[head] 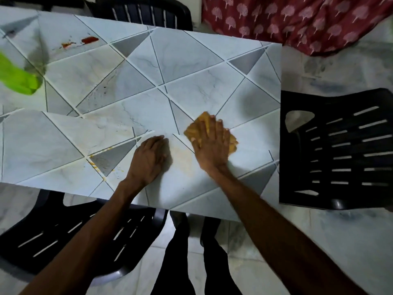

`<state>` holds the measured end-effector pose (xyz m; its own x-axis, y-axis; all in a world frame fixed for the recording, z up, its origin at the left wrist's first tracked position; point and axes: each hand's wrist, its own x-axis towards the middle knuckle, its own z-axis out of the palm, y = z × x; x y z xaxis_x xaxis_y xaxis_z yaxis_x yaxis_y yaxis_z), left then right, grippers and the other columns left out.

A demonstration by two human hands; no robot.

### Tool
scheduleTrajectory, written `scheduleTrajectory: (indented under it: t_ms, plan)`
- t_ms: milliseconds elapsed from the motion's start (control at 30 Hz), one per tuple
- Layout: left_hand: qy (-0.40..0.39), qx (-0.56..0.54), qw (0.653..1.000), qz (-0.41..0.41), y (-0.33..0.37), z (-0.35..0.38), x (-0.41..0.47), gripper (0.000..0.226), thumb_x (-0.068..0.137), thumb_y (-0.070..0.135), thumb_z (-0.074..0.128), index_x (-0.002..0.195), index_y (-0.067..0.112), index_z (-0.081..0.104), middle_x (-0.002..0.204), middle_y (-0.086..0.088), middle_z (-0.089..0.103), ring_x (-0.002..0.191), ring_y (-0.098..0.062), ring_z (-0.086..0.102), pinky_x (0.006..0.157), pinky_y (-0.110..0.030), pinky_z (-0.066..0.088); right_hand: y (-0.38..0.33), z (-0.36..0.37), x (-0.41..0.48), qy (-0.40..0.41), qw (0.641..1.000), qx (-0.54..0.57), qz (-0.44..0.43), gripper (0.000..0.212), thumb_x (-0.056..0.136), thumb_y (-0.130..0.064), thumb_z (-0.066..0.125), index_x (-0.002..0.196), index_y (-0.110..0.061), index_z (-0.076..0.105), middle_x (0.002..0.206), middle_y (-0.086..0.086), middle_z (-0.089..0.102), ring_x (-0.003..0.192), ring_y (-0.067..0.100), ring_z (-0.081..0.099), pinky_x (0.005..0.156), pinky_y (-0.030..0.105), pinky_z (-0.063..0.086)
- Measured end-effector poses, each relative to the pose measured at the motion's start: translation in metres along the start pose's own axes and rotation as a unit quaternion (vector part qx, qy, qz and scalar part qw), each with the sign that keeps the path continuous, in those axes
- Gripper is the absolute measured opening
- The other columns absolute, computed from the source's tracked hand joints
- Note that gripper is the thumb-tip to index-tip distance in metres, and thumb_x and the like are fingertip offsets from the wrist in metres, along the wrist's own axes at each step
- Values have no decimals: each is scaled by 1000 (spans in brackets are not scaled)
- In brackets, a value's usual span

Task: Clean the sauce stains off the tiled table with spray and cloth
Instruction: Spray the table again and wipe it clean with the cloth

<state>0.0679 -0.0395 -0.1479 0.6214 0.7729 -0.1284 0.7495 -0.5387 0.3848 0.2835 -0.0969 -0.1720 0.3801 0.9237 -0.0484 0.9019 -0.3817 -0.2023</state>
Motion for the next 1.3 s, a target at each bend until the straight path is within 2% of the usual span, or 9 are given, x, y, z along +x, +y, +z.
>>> scheduleTrajectory:
  t_ms: [200, 333, 467, 633, 767, 900, 1033, 1167, 1300]
  plan:
    - [41, 4, 999, -14, -50, -21, 9, 61, 87, 39, 40, 134, 2, 55, 139, -16, 54, 125, -35, 53, 102, -44, 46, 8, 8, -127, -42, 978, -7, -207, 64, 100, -55, 45, 157, -29, 34, 168, 4, 22, 154, 30, 22, 120, 54, 26]
    - [65, 10, 998, -11, -72, -19, 15, 47, 92, 37, 52, 128, 7, 61, 136, -12, 58, 120, -30, 58, 97, -40, 50, 65, 5, -96, -31, 997, -36, -68, 65, 100, -56, 42, 158, -29, 33, 166, 5, 29, 150, 33, 32, 118, 53, 28]
    - [78, 0, 997, -11, -83, -19, 17, 38, 93, 30, 53, 123, 10, 63, 134, -10, 58, 114, -30, 60, 91, -41, 51, 7, 12, 15, 32, 996, -16, 78, 67, 98, -50, 37, 158, -20, 29, 164, 17, 28, 146, 44, 33, 116, 61, 30]
    - [58, 24, 998, -5, -102, -31, 15, 43, 91, 31, 51, 127, 10, 59, 135, -14, 55, 112, -36, 58, 87, -43, 53, -105, 30, -22, 9, 993, -2, -116, 63, 100, -49, 41, 158, -25, 34, 168, 9, 21, 154, 34, 21, 122, 55, 20]
    - [71, 38, 997, -16, -127, -46, 16, 47, 90, 35, 53, 130, 11, 57, 136, -15, 54, 114, -38, 55, 87, -45, 52, -70, 28, -103, -32, 973, 1, -231, 66, 99, -56, 45, 159, -31, 29, 169, 4, 19, 156, 30, 18, 119, 55, 27]
    - [81, 49, 995, 1, -144, -51, 15, 46, 88, 32, 56, 129, 11, 59, 135, -16, 55, 113, -39, 56, 84, -44, 51, -12, 16, -57, -41, 996, -22, -76, 73, 95, -63, 41, 159, -33, 25, 167, 7, 25, 151, 35, 29, 121, 51, 23]
    - [88, 35, 995, -31, -154, -47, 8, 46, 91, 35, 53, 129, 12, 59, 136, -14, 54, 115, -37, 54, 86, -44, 50, -71, 21, 57, 25, 999, -21, 26, 77, 94, -55, 47, 157, -17, 26, 160, 18, 35, 143, 45, 38, 113, 62, 35]
    - [91, 21, 994, -54, -170, -56, -2, 48, 92, 39, 50, 132, 13, 57, 136, -12, 53, 117, -36, 52, 88, -43, 49, -168, 35, 29, 30, 991, 1, -134, 68, 97, -55, 43, 157, -24, 35, 166, 13, 27, 151, 36, 29, 118, 57, 29]
    - [105, 19, 992, -66, -190, -66, -3, 47, 91, 38, 49, 130, 14, 58, 135, -12, 53, 114, -36, 54, 88, -44, 50, -143, 32, -61, -66, 946, 3, -317, 66, 99, -59, 40, 158, -31, 31, 169, 2, 18, 157, 26, 14, 120, 55, 24]
